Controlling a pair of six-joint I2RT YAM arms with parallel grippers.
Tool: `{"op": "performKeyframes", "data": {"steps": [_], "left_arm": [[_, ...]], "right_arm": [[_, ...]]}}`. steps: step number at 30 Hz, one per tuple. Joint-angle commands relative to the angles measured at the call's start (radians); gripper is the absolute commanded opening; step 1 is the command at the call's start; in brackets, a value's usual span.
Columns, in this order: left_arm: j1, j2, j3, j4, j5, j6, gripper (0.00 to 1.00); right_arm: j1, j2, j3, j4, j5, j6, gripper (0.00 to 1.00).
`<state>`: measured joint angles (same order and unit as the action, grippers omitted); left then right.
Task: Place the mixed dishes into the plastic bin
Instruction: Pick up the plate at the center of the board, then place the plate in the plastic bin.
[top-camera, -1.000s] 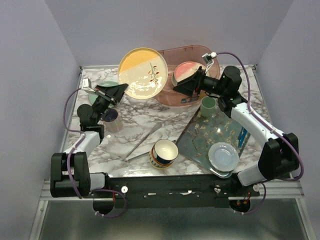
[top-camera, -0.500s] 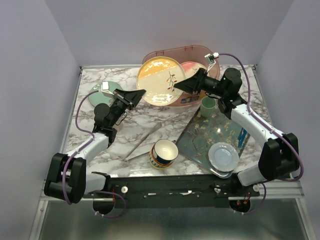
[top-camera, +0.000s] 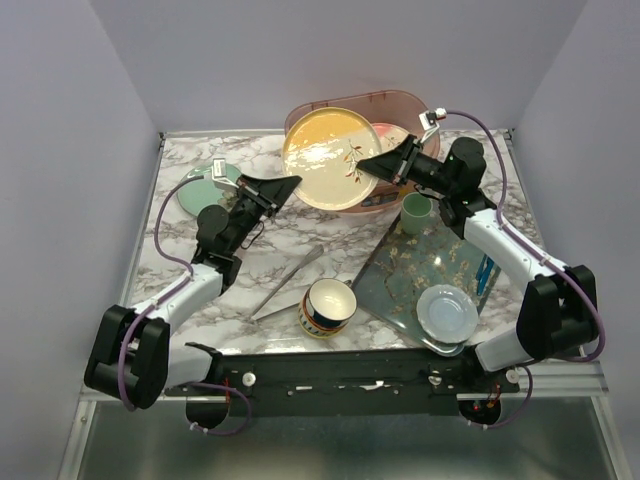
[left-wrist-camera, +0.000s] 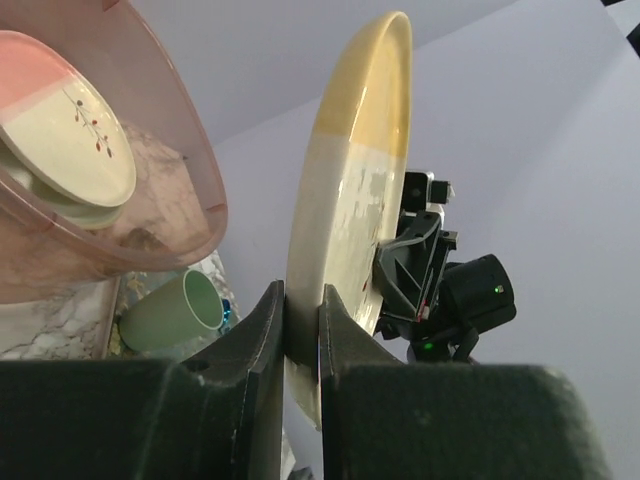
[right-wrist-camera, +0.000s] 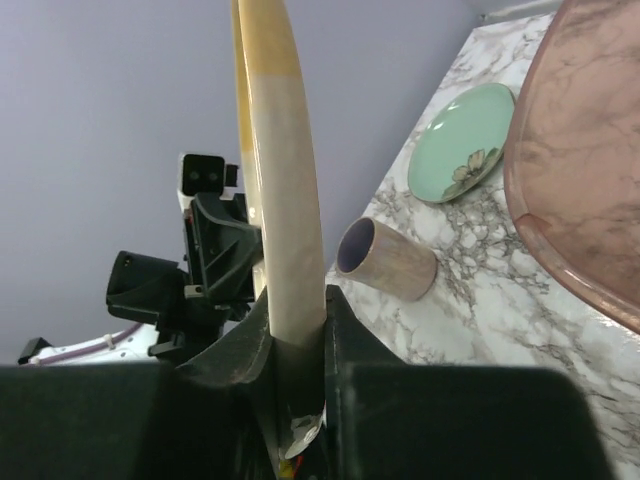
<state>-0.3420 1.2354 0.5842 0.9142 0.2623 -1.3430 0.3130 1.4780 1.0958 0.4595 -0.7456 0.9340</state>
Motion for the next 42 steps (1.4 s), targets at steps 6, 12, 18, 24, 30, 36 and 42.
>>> {"op": "performKeyframes", "data": {"steps": [6, 12, 18, 24, 30, 36, 42], "left_arm": [[-0.022, -0.094, 0.13, -0.242, 0.078, 0.223, 0.67], [0.057, -0.246, 0.233, -0.707, -0.012, 0.56, 0.96], [0.12, -0.397, 0.31, -1.064, -0.251, 0.899, 0.99], [0.12, -0.563, 0.227, -1.192, -0.474, 1.139, 0.99], [0.12, -0.707, 0.149, -1.164, -0.5, 1.157, 0.99], [0.121, -0.74, 0.14, -1.157, -0.494, 1.162, 0.99], [0.129, -0.749, 0.138, -1.158, -0.486, 1.163, 0.99]], "right_arm": [[-0.048, -0.022, -0.01, 0.087, -0.077, 0.126, 0.0], [-0.143, 0.005, 0.033, 0.082, -0.124, 0.147, 0.0], [-0.204, 0.103, 0.18, -0.106, -0.15, 0.034, 0.0], [-0.224, 0.198, 0.387, -0.301, -0.072, -0.127, 0.0], [-0.233, 0.33, 0.552, -0.436, -0.006, -0.259, 0.0], [-0.253, 0.425, 0.676, -0.484, 0.015, -0.331, 0.0], [-0.267, 0.498, 0.774, -0.516, 0.044, -0.385, 0.0]]}}
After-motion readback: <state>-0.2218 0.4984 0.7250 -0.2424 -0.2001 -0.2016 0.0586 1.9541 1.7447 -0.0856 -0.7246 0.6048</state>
